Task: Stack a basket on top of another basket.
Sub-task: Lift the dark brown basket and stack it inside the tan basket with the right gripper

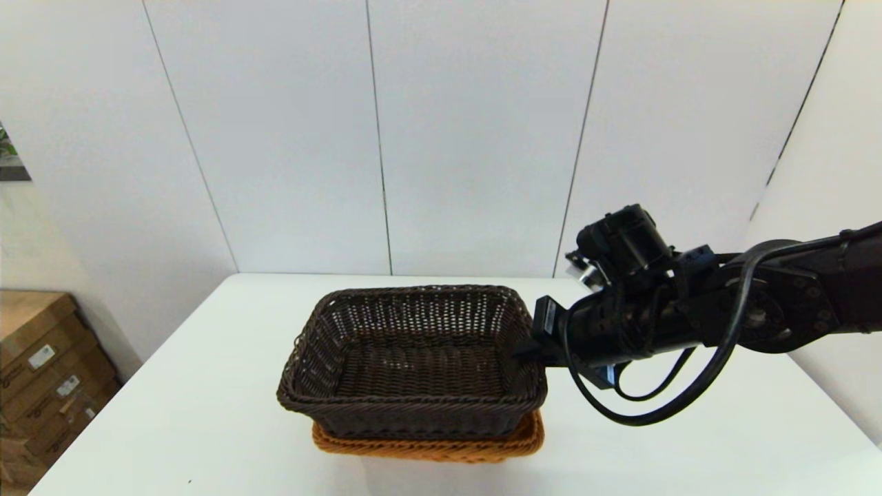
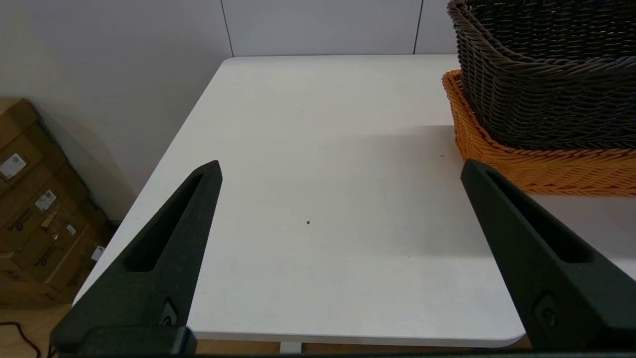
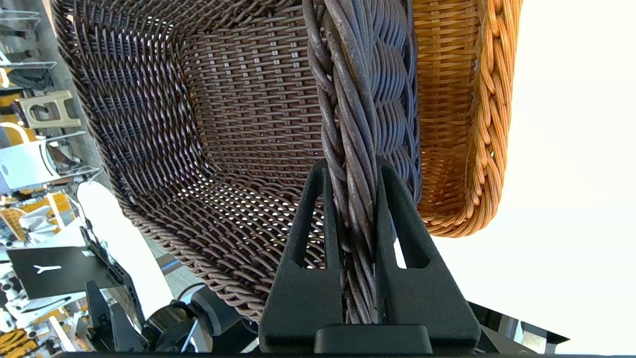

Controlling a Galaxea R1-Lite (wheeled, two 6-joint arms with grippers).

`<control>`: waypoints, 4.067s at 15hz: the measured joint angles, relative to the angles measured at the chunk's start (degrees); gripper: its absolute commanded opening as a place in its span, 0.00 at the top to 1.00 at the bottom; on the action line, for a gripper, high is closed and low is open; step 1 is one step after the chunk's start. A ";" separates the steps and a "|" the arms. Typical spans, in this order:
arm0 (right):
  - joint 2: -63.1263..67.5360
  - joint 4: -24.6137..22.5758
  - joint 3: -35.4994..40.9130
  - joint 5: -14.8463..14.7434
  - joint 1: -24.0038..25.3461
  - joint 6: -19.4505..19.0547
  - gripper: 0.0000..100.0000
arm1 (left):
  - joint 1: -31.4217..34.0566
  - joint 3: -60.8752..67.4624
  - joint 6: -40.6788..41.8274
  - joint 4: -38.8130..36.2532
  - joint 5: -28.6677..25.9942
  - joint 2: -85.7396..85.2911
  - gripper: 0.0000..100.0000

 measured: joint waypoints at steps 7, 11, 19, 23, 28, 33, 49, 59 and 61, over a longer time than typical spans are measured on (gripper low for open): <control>0.40 0.04 0.06 0.38 -0.09 0.02 1.00 | 0.00 0.00 0.00 -0.02 -0.02 0.00 0.00; 0.68 0.06 0.26 0.50 -0.11 0.00 1.00 | 0.00 0.00 0.00 0.00 0.00 0.00 0.00; 1.12 0.06 0.59 0.80 -0.20 0.00 1.00 | 0.00 0.00 0.00 0.00 0.00 0.00 0.00; 1.21 -0.02 1.00 0.85 -0.11 -0.06 1.00 | 0.00 0.00 0.00 0.00 -0.02 0.00 0.00; 1.40 -4.43 3.17 0.60 -0.01 -0.20 1.00 | 0.00 0.00 0.00 -0.02 -0.02 0.00 0.00; 1.79 -4.60 3.80 0.55 0.24 -1.84 1.00 | 0.00 0.00 0.00 -0.02 -0.02 0.00 0.00; 2.12 -4.90 5.32 -0.55 0.11 -4.85 0.00 | 0.00 0.00 0.02 0.00 -0.02 0.00 0.00; 2.08 -4.95 5.96 -1.44 -0.09 -5.77 0.00 | 0.00 0.00 -0.02 0.00 -0.02 0.00 0.00; 1.84 -4.99 5.90 -2.45 -0.11 -5.84 0.00 | 0.00 0.00 -0.02 0.00 -0.02 0.00 0.00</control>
